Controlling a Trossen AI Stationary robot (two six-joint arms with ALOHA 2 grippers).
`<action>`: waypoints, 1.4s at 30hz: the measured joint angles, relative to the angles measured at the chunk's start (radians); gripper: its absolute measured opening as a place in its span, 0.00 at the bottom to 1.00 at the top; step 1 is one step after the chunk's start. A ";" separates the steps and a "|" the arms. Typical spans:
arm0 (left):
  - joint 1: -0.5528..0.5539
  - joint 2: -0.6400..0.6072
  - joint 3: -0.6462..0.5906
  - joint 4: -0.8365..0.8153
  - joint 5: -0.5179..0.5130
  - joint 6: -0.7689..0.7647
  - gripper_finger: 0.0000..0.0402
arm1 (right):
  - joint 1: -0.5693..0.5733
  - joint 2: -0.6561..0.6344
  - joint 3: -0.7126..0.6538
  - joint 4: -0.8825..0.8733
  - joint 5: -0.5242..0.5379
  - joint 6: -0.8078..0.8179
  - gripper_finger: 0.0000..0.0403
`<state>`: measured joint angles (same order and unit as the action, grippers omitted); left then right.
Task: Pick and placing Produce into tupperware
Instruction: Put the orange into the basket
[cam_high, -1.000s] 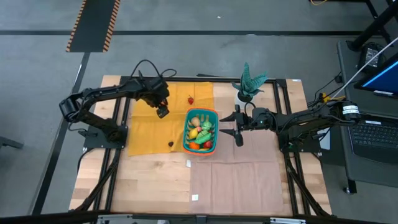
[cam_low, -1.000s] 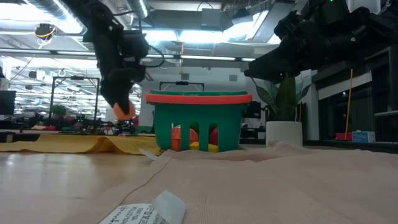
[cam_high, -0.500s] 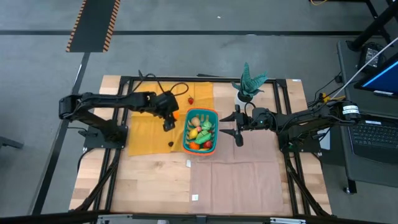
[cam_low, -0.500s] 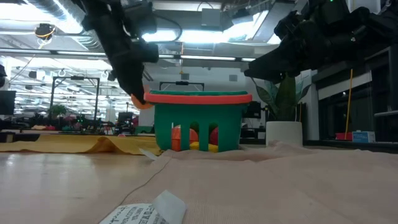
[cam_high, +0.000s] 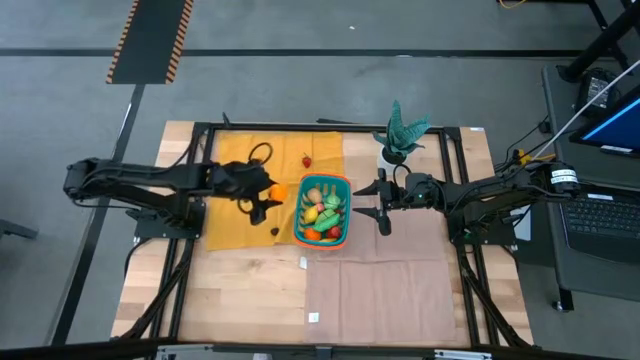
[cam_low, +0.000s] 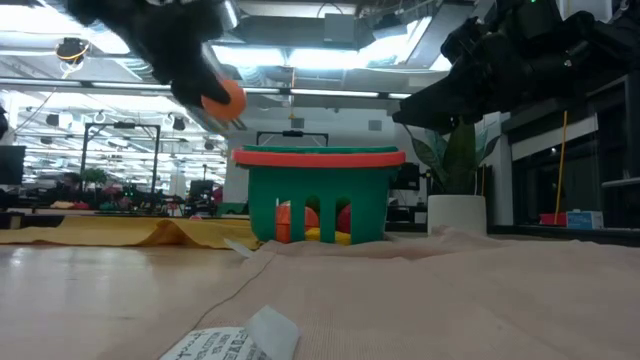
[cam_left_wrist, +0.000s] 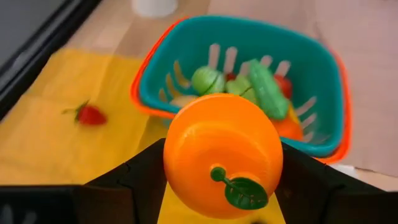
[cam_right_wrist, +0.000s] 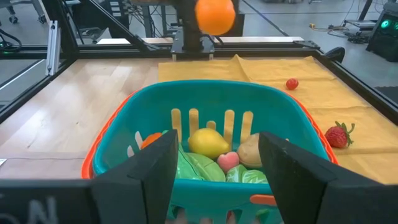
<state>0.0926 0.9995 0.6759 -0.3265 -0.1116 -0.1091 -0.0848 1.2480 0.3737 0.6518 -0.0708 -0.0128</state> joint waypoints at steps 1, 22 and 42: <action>-0.009 -0.017 -0.027 0.037 0.000 0.008 0.59 | 0.000 0.000 0.000 0.000 0.000 -0.001 0.56; -0.034 -0.057 -0.269 0.588 0.187 0.115 0.60 | 0.000 0.000 0.000 0.003 0.000 -0.016 0.56; 0.079 0.254 -0.164 0.816 0.366 0.116 0.59 | 0.000 0.000 0.000 0.001 0.000 -0.007 0.56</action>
<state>0.1715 1.2535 0.5121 0.4892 0.2545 0.0065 -0.0845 1.2480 0.3736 0.6525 -0.0708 -0.0197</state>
